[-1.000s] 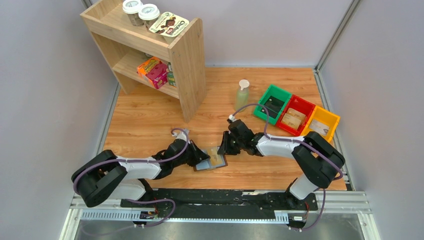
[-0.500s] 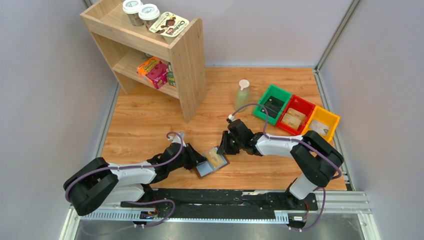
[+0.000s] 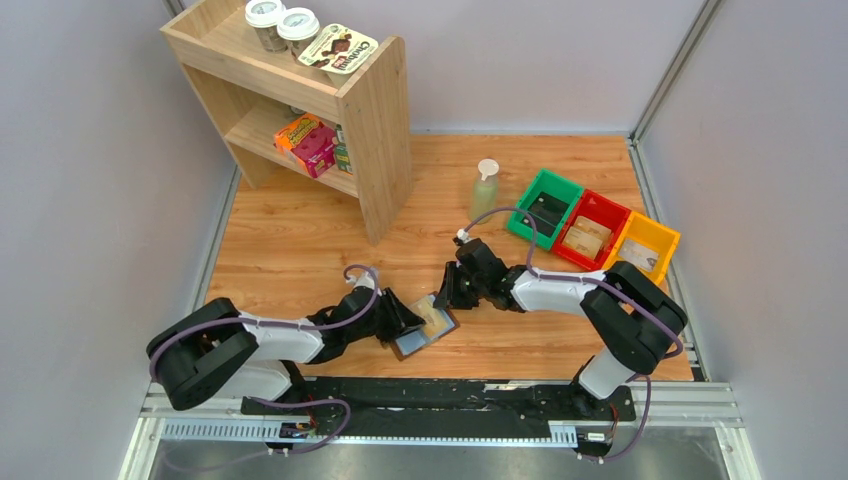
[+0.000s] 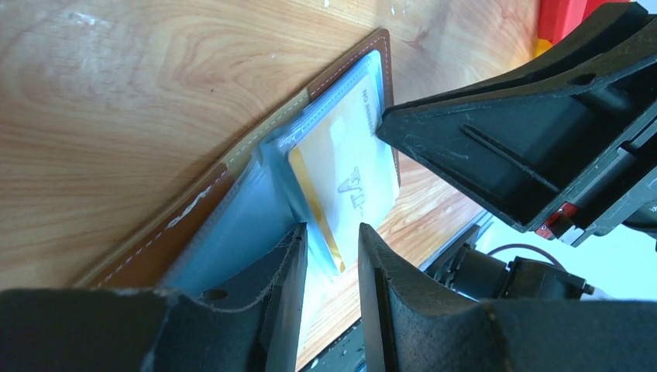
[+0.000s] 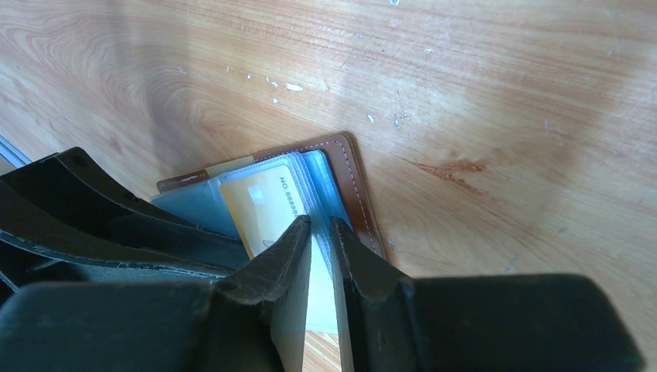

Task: Take the credit cards out of the card holder
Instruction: Remove the credit card from the card holder.

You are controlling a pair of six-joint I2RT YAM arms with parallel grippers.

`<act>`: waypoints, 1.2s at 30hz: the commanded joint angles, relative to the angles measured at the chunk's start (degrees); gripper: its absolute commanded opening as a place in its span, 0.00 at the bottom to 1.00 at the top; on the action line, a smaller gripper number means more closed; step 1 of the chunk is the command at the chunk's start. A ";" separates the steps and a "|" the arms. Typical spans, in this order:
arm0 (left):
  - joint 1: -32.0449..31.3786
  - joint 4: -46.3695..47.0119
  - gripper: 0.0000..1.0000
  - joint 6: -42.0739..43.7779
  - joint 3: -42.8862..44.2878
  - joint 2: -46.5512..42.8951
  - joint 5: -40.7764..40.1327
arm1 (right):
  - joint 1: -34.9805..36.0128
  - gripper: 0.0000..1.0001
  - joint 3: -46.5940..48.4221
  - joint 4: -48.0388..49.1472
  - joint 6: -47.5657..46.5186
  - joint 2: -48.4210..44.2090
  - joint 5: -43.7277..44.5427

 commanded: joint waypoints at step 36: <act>6.35 16.39 0.28 2.52 5.08 5.94 8.67 | 0.47 0.20 -6.89 5.79 5.70 1.20 -0.20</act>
